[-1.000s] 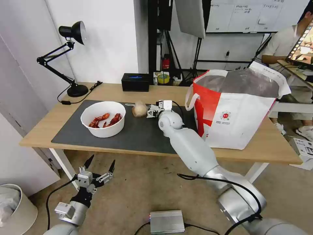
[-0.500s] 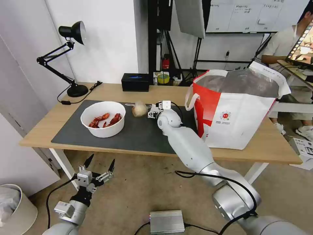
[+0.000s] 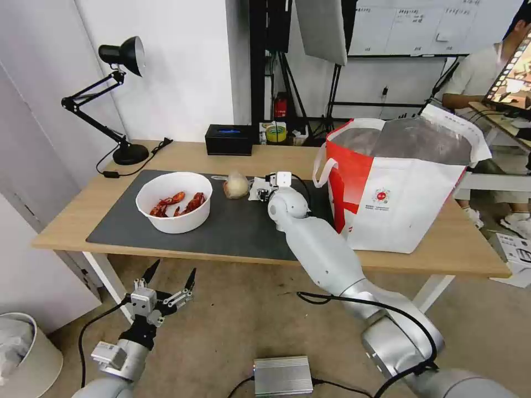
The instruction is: Pick up the trash from the table and place it into the takeout bag.
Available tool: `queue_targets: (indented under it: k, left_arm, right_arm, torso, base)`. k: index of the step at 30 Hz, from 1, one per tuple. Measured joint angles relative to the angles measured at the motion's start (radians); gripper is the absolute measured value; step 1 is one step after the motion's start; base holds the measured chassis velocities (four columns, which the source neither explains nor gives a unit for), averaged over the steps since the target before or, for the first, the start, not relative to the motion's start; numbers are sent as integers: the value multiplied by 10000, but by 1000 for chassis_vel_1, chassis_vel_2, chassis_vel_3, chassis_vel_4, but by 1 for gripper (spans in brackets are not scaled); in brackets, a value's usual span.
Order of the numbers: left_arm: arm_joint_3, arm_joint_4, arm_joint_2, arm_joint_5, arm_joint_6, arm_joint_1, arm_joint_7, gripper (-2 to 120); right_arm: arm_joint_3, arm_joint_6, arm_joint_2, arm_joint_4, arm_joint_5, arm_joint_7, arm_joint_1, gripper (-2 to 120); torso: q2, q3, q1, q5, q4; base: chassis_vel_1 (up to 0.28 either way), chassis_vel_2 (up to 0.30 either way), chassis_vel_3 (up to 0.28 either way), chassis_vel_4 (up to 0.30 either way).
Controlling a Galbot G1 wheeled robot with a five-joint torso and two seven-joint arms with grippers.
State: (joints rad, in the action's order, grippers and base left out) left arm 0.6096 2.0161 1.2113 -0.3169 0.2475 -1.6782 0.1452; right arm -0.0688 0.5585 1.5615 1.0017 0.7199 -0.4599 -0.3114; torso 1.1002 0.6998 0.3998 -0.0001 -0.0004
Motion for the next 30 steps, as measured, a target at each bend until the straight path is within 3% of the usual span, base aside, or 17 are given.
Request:
queue_targets:
  k: [5, 7, 12, 14, 16, 19, 20, 23, 25, 27, 29, 30]
  left_arm:
    - [1, 15, 6, -2, 0, -18, -2, 100]
    - [8, 19, 14, -2, 4, -45, -5, 100]
    - [39, 73, 13, -11, 6, -88, -9, 100]
    - [83, 169, 12, -40, 9, -144, -19, 100]
    - [106, 208, 13, -45, 9, -174, -25, 100]
    - [176, 325, 20, -59, 9, -297, -34, 100]
    - [176, 325, 20, -59, 9, -297, -34, 100]
    - [253, 381, 20, -89, 9, -378, -41, 100]
    - [258, 391, 20, -95, 10, -384, -42, 100]
    - [262, 412, 19, -101, 11, -397, -53, 100]
    - [260, 418, 17, -101, 10, -398, -52, 100]
    - [259, 436, 10, -102, 11, -402, -58, 100]
  right_arm:
    - [-13, 38, -27, 116, 178, -117, -44, 35]
    - [-35, 57, -56, 213, 293, -195, -82, 23]
    - [-97, 79, -154, 488, 581, -293, -163, 10]
    - [-189, 96, -407, 1167, 969, -318, -356, 0]
    - [-257, 96, -587, 1553, 1098, -359, -460, 0]
    - [-517, 104, -1395, 3318, 1564, -572, -912, 0]
    - [-517, 104, -1395, 3318, 1564, -572, -912, 0]
    - [-628, 201, -2504, 5661, 2009, -700, -1628, 0]
    - [-624, 207, -2766, 6241, 2083, -691, -1832, 0]
    - [-454, 204, -3427, 7791, 2231, -676, -2336, 0]
    - [-373, 194, -3582, 8145, 2276, -665, -2457, 0]
    - [-120, 171, -3910, 8937, 2422, -637, -2704, 0]
  torso:
    - [0, 1, 0, 0, 2]
    - [0, 1, 0, 1, 4]
    - [-1, 3, 1, 2, 9]
    - [-4, 5, 3, 4, 14]
    - [-4, 5, 3, 3, 14]
    - [-4, 4, 3, 5, 6]
    - [-4, 4, 3, 5, 6]
    - [-3, 2, 3, 4, 4]
    - [-3, 3, 3, 4, 4]
    - [-3, 2, 2, 3, 4]
    - [-3, 1, 2, 5, 3]
    - [-2, 1, 2, 5, 4]
  base:
    - [0, 0, 0, 0]
    - [0, 0, 0, 0]
    - [0, 0, 0, 0]
    - [0, 0, 0, 0]
    - [0, 0, 0, 0]
    - [0, 0, 0, 0]
    - [0, 0, 0, 0]
    - [0, 0, 0, 0]
    - [0, 0, 0, 0]
    - [0, 0, 0, 0]
    - [0, 0, 0, 0]
    - [0, 0, 0, 0]
